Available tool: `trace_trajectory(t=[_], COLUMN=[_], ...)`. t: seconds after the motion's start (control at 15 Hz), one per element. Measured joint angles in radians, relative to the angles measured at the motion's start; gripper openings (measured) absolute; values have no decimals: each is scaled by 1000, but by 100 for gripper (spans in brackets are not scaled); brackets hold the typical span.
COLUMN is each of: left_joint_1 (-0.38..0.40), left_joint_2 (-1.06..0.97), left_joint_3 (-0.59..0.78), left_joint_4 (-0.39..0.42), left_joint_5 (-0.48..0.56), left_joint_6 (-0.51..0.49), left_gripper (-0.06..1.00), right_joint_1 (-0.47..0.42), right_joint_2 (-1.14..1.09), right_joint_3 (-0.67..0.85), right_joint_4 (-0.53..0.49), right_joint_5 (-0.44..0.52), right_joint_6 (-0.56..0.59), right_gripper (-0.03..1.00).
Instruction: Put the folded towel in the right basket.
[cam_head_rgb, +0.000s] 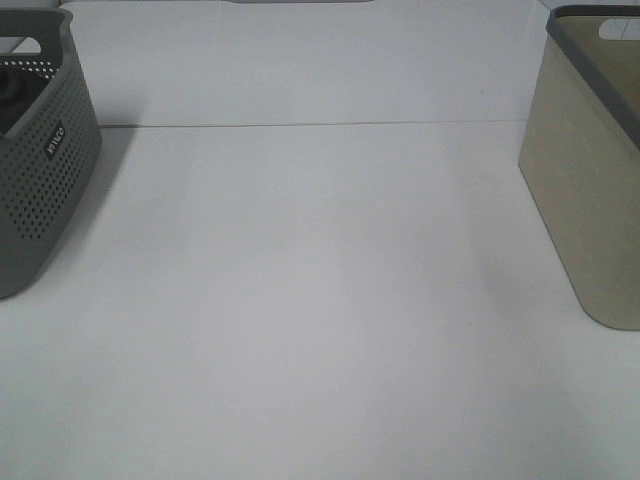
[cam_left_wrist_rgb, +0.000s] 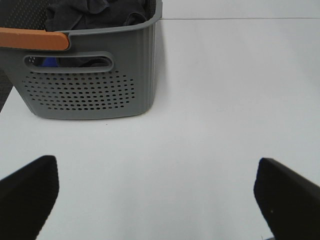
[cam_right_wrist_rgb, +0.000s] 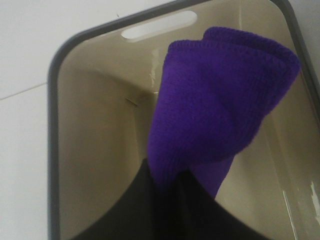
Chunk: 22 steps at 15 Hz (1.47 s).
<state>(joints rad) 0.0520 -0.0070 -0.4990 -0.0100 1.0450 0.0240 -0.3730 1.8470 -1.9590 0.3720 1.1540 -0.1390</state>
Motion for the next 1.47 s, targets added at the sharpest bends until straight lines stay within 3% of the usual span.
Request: trace_trajectory(t=[0.13,0.2,0.27,0.33,0.4,0.47,0.67,0.87,1.13,1.27,1.47], left_joint_1=[0,0,0,0,0,0,0,0,0,0,0], left_joint_2=[0,0,0,0,0,0,0,0,0,0,0], left_joint_3=[0,0,0,0,0,0,0,0,0,0,0], left_joint_4=[0,0,0,0,0,0,0,0,0,0,0], left_joint_5=[0,0,0,0,0,0,0,0,0,0,0], left_joint_6=[0,0,0,0,0,0,0,0,0,0,0], left_gripper=[99,99,99,99,99,99,99,99,99,99,99], right_joint_1=[-1,-1,-1,-1,-1,-1,-1,6,292,347,355], right_joint_2=[33,48,61,68,72,73,73,73,71,57,-41], right_joint_3=[0,0,0,0,0,0,0,0,0,0,40], right_joint_4=[-34,-54,-79,-98,-101,-95,-22,-13,-190,-218,-213], right_joint_5=[6,9,21,30,30,31,31,32,31,58,56], right_joint_6=[0,0,0,-3,-22,-55,-101,-137,-22,20,39], right_gripper=[8,18,37,64,81,90,96,96,96,96,96])
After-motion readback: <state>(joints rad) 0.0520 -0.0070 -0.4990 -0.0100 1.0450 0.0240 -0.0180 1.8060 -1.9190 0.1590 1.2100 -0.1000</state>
